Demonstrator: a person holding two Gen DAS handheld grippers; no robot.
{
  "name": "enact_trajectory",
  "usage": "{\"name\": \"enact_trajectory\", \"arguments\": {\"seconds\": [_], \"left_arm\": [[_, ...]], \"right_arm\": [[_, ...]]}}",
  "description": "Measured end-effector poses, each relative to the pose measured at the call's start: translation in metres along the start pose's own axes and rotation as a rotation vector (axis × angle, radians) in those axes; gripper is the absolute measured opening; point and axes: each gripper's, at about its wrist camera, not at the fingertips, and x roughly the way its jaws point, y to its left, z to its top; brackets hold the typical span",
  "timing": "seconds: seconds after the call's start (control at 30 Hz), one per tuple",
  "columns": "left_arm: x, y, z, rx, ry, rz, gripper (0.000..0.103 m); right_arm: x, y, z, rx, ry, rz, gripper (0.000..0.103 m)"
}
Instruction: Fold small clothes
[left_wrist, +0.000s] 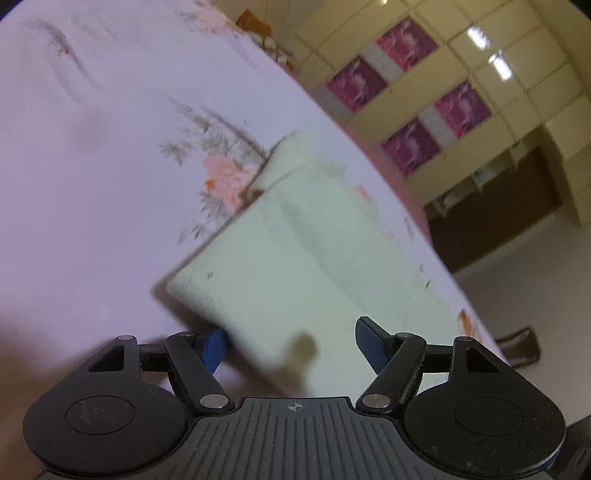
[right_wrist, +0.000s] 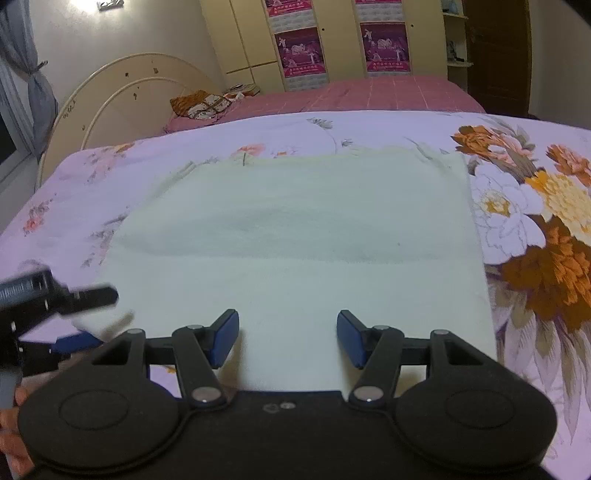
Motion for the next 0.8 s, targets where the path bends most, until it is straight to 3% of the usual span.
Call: {"name": "enact_trajectory", "arguments": {"seconds": [0.03, 0.1, 0.2, 0.4, 0.57, 0.7, 0.8], "left_arm": [[0.004, 0.001, 0.000, -0.007, -0.019, -0.014, 0.072], [0.013, 0.005, 0.000, -0.032, -0.034, -0.022, 0.046], [0.029, 0.016, 0.010, -0.091, -0.035, -0.029, 0.018], [0.047, 0.017, 0.018, -0.083, -0.029, -0.040, 0.009], [0.046, 0.014, 0.017, -0.067, -0.055, -0.052, 0.008], [0.042, 0.016, 0.019, -0.060, -0.067, -0.072, 0.008], [0.036, 0.011, 0.019, -0.033, -0.081, -0.105, 0.007]], "right_arm": [[0.003, 0.002, 0.000, -0.007, -0.004, -0.005, 0.058], [0.006, 0.007, 0.002, -0.026, -0.025, -0.009, 0.058], [0.011, 0.019, 0.004, -0.095, -0.064, -0.027, 0.058], [0.027, 0.017, 0.018, -0.068, -0.086, -0.042, 0.055], [0.038, 0.016, 0.038, -0.053, -0.142, -0.117, 0.049], [0.064, 0.023, 0.028, -0.140, -0.069, -0.178, 0.050], [0.066, 0.035, 0.016, -0.246, -0.103, -0.230, 0.052]]}}
